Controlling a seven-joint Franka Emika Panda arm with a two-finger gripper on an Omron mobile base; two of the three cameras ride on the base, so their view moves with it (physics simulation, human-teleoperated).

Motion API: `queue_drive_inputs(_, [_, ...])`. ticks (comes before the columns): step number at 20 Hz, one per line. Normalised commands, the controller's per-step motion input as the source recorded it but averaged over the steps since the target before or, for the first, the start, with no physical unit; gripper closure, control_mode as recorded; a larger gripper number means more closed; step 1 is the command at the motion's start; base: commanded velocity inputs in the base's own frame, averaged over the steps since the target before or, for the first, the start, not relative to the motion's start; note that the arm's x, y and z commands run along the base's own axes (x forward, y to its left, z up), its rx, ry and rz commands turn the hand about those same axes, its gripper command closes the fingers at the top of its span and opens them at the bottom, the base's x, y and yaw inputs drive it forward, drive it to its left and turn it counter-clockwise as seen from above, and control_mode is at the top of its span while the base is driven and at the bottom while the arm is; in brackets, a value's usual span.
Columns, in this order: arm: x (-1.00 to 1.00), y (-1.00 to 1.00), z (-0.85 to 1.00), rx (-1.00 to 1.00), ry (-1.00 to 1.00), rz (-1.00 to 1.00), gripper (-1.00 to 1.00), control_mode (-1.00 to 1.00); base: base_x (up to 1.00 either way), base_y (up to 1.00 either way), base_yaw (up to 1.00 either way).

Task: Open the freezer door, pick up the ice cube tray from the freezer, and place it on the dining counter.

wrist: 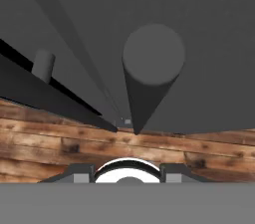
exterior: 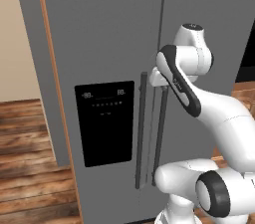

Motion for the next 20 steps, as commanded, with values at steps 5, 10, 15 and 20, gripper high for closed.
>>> queue_drive_inputs(5, [-0.55,-0.02,-0.02,0.00,-0.01,-0.05,-1.00,-1.00,0.00,0.00,0.00])
queue_drive_inputs(10, [-1.00,-0.20,-0.14,0.00,-0.02,-0.08,-1.00,-1.00,0.00,0.00,0.00])
queue_drive_inputs(15, [-0.80,-0.13,-0.12,0.00,0.00,-0.03,-1.00,-1.00,0.00,0.00,0.00])
queue_drive_inputs(20, [-0.20,0.00,-0.02,0.00,0.00,0.00,-1.00,-1.00,0.00,0.00,0.00])
